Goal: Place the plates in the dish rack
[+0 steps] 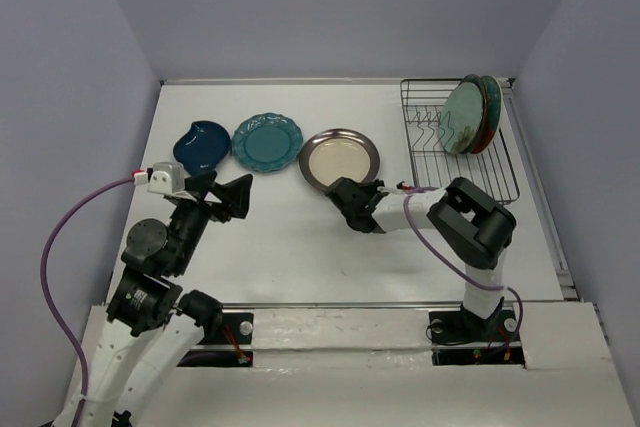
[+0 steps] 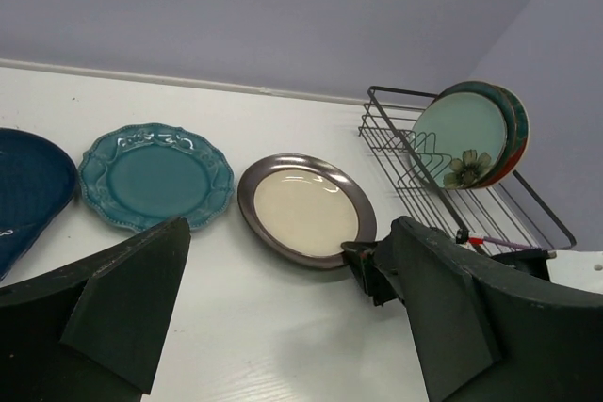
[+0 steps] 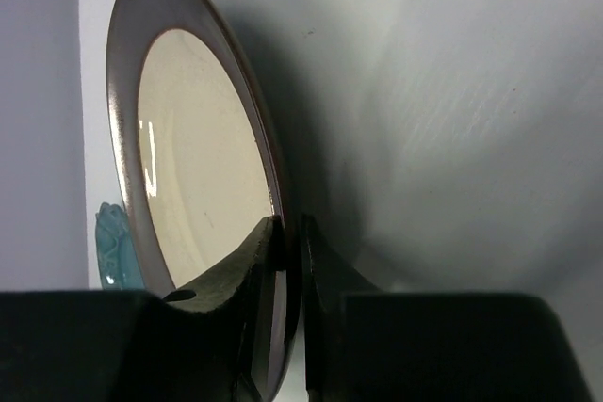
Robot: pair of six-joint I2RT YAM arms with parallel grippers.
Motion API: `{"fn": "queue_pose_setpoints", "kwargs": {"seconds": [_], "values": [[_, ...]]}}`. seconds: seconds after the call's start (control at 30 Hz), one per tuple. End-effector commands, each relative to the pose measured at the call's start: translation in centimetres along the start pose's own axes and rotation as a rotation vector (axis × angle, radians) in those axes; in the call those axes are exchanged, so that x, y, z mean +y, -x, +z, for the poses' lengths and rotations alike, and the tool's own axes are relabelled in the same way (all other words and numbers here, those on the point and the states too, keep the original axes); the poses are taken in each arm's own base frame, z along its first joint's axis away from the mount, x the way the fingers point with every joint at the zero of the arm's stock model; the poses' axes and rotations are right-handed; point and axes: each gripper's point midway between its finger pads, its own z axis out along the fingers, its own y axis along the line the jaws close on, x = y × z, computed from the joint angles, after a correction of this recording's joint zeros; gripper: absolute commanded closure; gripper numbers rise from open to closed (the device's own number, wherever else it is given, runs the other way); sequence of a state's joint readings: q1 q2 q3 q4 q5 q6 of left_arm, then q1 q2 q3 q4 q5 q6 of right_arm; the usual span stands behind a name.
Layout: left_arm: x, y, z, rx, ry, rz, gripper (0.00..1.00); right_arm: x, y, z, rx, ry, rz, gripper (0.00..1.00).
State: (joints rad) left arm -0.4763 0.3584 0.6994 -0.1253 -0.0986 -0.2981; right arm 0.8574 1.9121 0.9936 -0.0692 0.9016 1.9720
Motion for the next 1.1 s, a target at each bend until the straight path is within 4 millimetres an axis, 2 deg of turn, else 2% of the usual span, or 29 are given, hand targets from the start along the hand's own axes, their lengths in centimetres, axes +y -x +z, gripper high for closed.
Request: {"fn": "queue_pose_setpoints", "kwargs": {"seconds": [0.0, 0.03, 0.13, 0.27, 0.5, 0.63, 0.67, 0.73, 0.77, 0.8, 0.83, 0.87, 0.93, 1.07], "values": [[-0.1, 0.4, 0.5, -0.015, 0.000, 0.003, 0.01, 2.6, 3.3, -3.0, -0.139, 0.058, -0.264, 0.93], [-0.1, 0.4, 0.5, -0.016, 0.002, 0.003, 0.01, 2.6, 3.6, -3.6, -0.157, 0.065, -0.286, 0.93], [0.1, 0.4, 0.5, -0.018, 0.012, 0.005, 0.01, 5.4, 3.9, -6.7, -0.209, 0.133, -0.419, 0.93], [0.2, 0.5, 0.5, -0.022, 0.017, 0.005, 0.01, 8.3, 6.0, -9.7, -0.289, 0.197, -0.527, 0.93], [0.2, 0.5, 0.6, -0.022, 0.013, 0.004, 0.01, 12.8, 9.5, -13.5, -0.329, 0.232, -0.684, 0.93], [0.3, 0.6, 0.6, -0.026, 0.015, 0.003, 0.01, 14.2, 9.3, -14.0, -0.292, 0.241, -0.816, 0.93], [0.3, 0.6, 0.6, -0.025, 0.016, 0.003, 0.01, 14.5, 8.7, -14.1, -0.268, 0.255, -0.825, 0.93], [0.2, 0.5, 0.6, -0.022, 0.012, 0.003, 0.01, 15.0, 7.5, -12.8, -0.198, 0.311, -0.894, 0.93], [0.3, 0.5, 0.6, -0.023, 0.015, 0.005, 0.01, 16.1, 6.5, -12.8, -0.147, 0.371, -0.840, 0.93], [0.3, 0.6, 0.5, -0.024, 0.014, 0.003, 0.01, 16.1, 5.0, -12.9, -0.061, 0.420, -0.842, 0.93], [0.2, 0.6, 0.5, -0.026, 0.010, 0.002, 0.01, 16.0, 4.5, -13.0, -0.036, 0.438, -0.853, 0.93], [0.2, 0.6, 0.5, -0.025, 0.012, 0.003, 0.01, 16.5, 4.8, -12.6, -0.024, 0.443, -0.840, 0.93], [0.2, 0.6, 0.5, -0.026, 0.012, 0.002, 0.01, 17.4, 4.3, -13.4, 0.033, 0.502, -0.831, 0.93], [0.2, 0.7, 0.4, -0.030, 0.012, 0.000, 0.01, 20.4, 6.7, -14.4, 0.033, 0.585, -0.763, 0.93]]}}
